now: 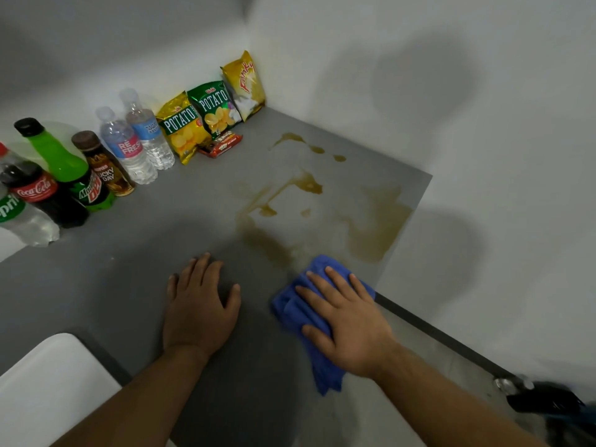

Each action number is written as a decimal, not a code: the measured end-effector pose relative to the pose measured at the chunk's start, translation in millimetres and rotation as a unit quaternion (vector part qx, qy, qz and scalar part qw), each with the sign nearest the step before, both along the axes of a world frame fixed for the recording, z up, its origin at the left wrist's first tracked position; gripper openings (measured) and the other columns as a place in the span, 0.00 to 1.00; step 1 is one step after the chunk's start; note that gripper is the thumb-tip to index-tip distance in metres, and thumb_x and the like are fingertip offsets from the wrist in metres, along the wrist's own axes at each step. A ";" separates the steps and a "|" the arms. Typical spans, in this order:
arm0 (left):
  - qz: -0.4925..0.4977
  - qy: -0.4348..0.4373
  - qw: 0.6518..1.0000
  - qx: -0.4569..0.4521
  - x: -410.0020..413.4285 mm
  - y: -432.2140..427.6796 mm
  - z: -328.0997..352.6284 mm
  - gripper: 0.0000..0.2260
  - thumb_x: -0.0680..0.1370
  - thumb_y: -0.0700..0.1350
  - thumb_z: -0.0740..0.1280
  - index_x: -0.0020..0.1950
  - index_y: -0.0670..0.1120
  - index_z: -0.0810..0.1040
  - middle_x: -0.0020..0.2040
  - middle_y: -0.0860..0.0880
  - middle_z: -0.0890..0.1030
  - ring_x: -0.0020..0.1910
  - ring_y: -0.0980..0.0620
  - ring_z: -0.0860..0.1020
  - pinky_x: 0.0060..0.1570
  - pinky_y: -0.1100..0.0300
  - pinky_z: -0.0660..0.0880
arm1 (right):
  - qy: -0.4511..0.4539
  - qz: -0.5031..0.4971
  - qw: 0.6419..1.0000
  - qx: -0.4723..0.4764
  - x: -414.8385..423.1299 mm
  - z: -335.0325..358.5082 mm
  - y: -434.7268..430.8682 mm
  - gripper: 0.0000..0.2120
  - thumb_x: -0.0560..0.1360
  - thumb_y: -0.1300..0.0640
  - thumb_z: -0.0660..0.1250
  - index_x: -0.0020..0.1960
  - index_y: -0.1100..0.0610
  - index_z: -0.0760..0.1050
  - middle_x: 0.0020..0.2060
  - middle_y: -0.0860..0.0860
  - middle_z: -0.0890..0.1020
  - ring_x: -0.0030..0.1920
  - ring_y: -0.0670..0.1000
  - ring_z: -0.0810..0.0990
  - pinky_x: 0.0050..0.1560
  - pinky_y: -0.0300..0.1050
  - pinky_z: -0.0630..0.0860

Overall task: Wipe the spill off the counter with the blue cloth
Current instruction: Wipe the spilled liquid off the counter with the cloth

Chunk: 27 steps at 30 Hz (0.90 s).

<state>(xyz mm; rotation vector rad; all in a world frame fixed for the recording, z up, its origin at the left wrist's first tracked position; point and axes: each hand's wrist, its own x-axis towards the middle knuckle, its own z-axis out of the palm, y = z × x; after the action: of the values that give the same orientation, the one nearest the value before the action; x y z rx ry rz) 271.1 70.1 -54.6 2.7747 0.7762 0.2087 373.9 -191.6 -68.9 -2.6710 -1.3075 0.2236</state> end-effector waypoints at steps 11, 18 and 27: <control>0.002 0.000 1.000 0.014 0.8 3.0 -3.8 0.28 0.77 0.60 0.59 0.72 0.46 0.73 0.77 0.45 0.70 0.77 0.41 0.65 0.77 0.37 0.59 | 0.005 0.027 1.000 -0.004 13.4 -3.1 18.9 0.33 0.82 0.30 0.43 0.84 0.41 0.49 0.84 0.44 0.48 0.83 0.53 0.38 0.81 0.64 0.40; 0.007 -0.005 1.000 0.001 0.8 3.0 -5.7 0.26 0.78 0.60 0.61 0.73 0.49 0.71 0.78 0.48 0.68 0.79 0.44 0.63 0.79 0.40 0.56 | 0.010 -0.061 0.997 -0.036 44.3 2.4 51.4 0.34 0.81 0.30 0.40 0.84 0.41 0.46 0.84 0.47 0.44 0.83 0.58 0.36 0.79 0.65 0.34; 0.007 -0.005 1.000 -0.001 0.4 5.2 -4.8 0.28 0.78 0.61 0.59 0.74 0.50 0.71 0.79 0.49 0.68 0.79 0.45 0.63 0.79 0.42 0.58 | 0.002 0.054 0.999 0.003 52.9 -2.5 25.9 0.35 0.81 0.27 0.46 0.84 0.39 0.50 0.84 0.43 0.50 0.83 0.54 0.41 0.80 0.67 0.45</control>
<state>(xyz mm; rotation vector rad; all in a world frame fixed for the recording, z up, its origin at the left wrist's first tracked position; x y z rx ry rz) 271.5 75.3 -59.4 2.7654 0.7944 0.2245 426.7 -165.7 -71.4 -2.5966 -1.4501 0.2359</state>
